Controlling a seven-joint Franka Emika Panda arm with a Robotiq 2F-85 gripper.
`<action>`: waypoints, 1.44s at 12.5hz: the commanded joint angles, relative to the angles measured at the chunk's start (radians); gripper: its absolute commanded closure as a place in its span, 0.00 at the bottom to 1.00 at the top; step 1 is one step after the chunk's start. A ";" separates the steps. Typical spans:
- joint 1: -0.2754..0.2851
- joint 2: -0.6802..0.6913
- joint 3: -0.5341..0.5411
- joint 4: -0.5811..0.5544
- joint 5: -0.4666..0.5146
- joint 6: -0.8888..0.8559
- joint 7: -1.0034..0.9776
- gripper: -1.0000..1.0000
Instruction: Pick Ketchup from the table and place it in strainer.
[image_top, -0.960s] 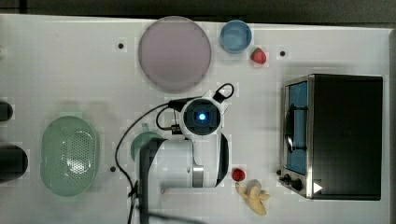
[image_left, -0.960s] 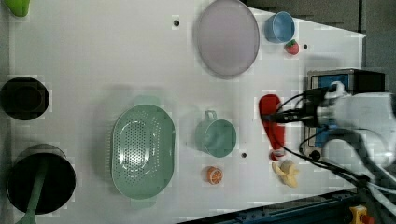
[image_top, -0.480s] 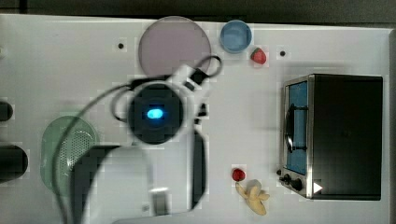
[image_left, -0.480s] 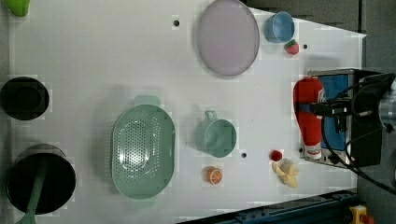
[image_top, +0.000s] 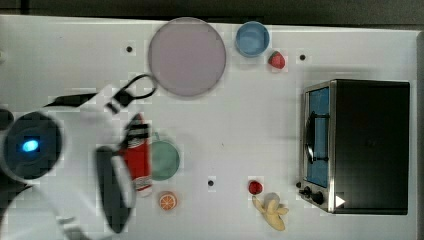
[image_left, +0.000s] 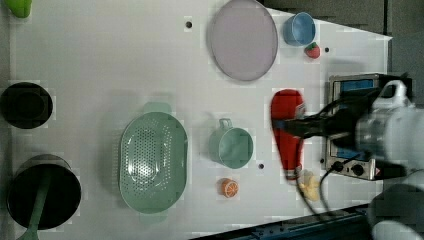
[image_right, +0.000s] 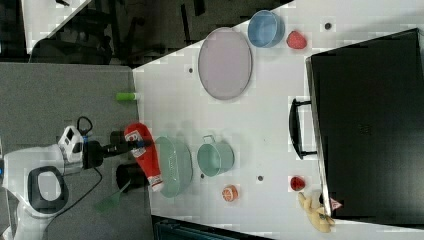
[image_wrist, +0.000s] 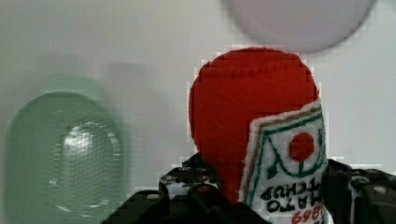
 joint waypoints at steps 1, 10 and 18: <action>0.053 0.068 0.096 -0.014 0.012 0.064 0.279 0.42; 0.106 0.408 0.230 -0.017 -0.114 0.427 0.641 0.42; 0.094 0.432 0.218 -0.013 -0.112 0.474 0.679 0.00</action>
